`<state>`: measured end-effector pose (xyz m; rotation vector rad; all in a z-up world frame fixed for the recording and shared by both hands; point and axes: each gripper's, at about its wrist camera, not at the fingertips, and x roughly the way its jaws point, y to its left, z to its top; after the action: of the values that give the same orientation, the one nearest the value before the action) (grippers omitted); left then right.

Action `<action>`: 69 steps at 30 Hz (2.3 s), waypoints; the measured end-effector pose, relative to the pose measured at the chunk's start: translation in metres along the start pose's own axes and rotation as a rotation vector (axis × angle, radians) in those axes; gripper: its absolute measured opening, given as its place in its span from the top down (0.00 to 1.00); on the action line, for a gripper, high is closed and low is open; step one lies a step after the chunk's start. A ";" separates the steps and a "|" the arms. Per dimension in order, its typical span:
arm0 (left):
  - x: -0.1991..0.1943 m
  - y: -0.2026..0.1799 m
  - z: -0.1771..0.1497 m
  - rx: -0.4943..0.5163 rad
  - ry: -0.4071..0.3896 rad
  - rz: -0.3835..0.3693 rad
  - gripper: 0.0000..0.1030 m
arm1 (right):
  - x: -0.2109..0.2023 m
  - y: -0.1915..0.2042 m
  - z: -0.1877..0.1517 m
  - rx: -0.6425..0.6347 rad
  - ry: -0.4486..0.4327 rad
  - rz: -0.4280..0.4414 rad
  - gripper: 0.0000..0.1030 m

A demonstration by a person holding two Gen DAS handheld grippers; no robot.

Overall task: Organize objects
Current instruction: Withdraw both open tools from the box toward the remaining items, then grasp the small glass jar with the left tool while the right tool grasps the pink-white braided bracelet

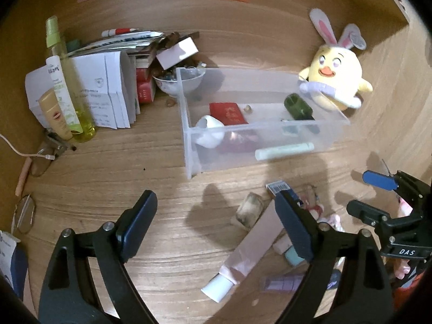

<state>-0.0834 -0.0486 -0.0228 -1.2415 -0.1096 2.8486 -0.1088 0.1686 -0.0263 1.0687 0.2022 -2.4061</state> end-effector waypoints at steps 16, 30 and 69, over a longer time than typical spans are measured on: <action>0.042 -0.002 -0.001 0.091 0.184 -0.043 0.28 | 0.011 0.009 -0.026 -0.021 0.072 0.034 0.44; 0.060 -0.009 0.008 0.153 0.235 -0.133 0.36 | 0.028 0.009 -0.017 -0.020 0.115 0.030 0.81; 0.035 -0.006 0.021 0.089 0.100 -0.085 0.77 | 0.008 -0.017 0.035 0.056 -0.070 -0.021 0.88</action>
<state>-0.1229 -0.0412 -0.0335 -1.3248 -0.0311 2.6826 -0.1453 0.1689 -0.0096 1.0092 0.1232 -2.4764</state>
